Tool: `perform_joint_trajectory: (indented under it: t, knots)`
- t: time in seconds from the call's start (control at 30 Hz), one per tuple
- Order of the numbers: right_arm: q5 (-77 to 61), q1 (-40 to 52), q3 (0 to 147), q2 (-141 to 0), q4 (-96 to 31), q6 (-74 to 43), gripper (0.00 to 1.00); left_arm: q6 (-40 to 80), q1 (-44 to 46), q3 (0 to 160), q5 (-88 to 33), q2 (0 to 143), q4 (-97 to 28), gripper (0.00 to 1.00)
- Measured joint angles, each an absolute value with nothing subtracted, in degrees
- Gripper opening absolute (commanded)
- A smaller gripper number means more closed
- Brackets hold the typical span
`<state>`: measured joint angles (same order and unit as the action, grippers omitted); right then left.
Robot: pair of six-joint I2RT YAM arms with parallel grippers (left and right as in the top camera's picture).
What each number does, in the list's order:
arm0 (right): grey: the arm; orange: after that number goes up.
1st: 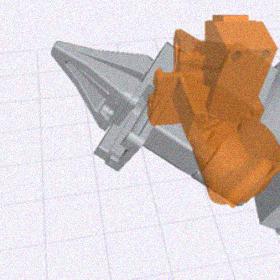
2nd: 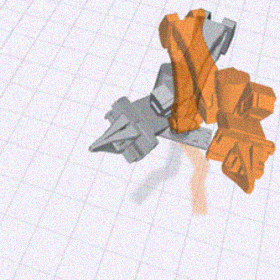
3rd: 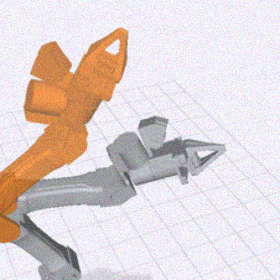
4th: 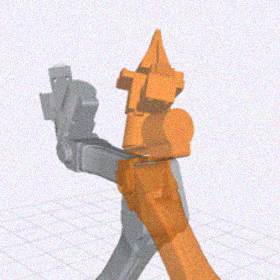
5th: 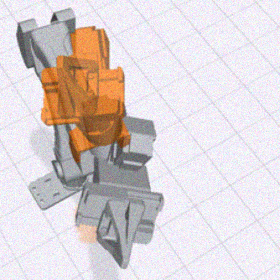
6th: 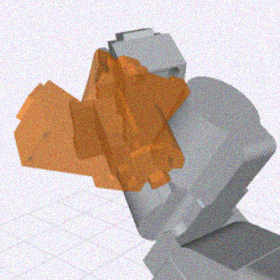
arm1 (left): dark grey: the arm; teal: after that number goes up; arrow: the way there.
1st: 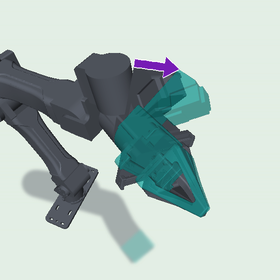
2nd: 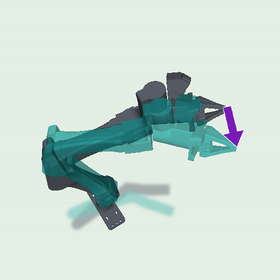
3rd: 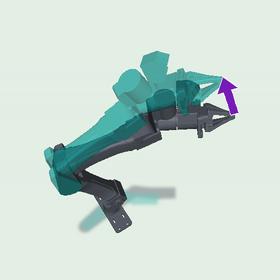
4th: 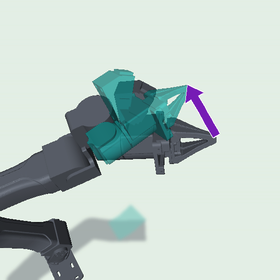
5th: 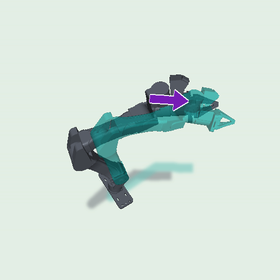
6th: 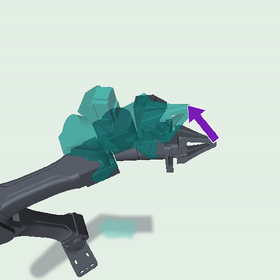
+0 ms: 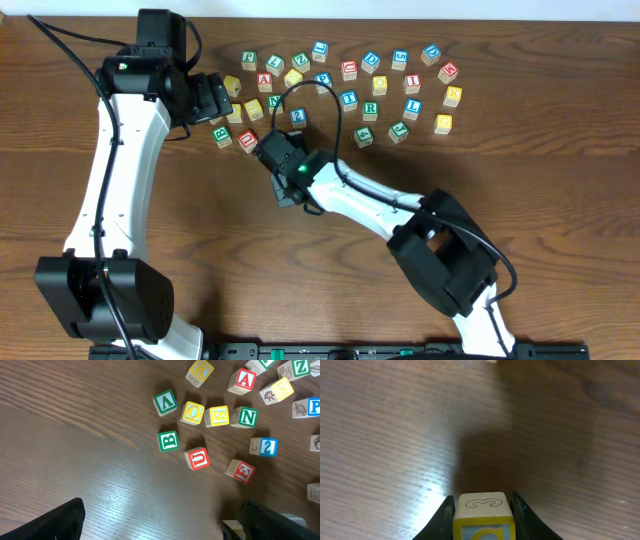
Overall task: Spell out CORL
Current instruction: 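Carry the yellow C block toward the open table area in front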
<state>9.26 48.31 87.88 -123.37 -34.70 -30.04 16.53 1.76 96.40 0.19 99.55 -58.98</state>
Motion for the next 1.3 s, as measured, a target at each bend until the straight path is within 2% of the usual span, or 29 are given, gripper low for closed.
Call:
perform_joint_trajectory:
  t: [0.13, 0.4, 0.53, 0.67, 0.93, 1.27, 1.3]
  knots:
    - [9.98, 48.88, 87.88, -123.39, -34.5, -30.3, 0.29, 16.53, 1.76, 96.4, 0.19, 99.55, -58.96, 0.98]
    - [10.17, 48.88, 87.88, -123.39, -34.2, -31.05, 0.33, 16.53, 1.76, 96.4, 0.19, 99.55, -58.96, 0.98]
    - [10.2, 48.88, 87.88, -123.39, -34.2, -31.22, 0.33, 16.53, 1.76, 96.4, 0.19, 99.55, -58.96, 0.98]
    - [10.15, 48.77, 87.88, -123.39, -34.28, -31.51, 0.25, 16.53, 1.76, 96.4, 0.19, 99.55, -58.96, 0.98]
    - [10.17, 48.47, 87.88, -123.39, -34.72, -34.37, 0.18, 16.53, 1.76, 96.4, 0.19, 99.55, -58.96, 0.98]
    - [10.28, 48.45, 87.9, -123.39, -35.16, -41.63, 0.17, 16.53, 1.76, 96.4, 0.19, 99.55, -58.96, 0.98]
    - [10.13, 48.47, 87.9, -123.37, -35.29, -41.82, 0.2, 16.53, 1.76, 96.4, 0.19, 99.55, -58.96, 0.98]
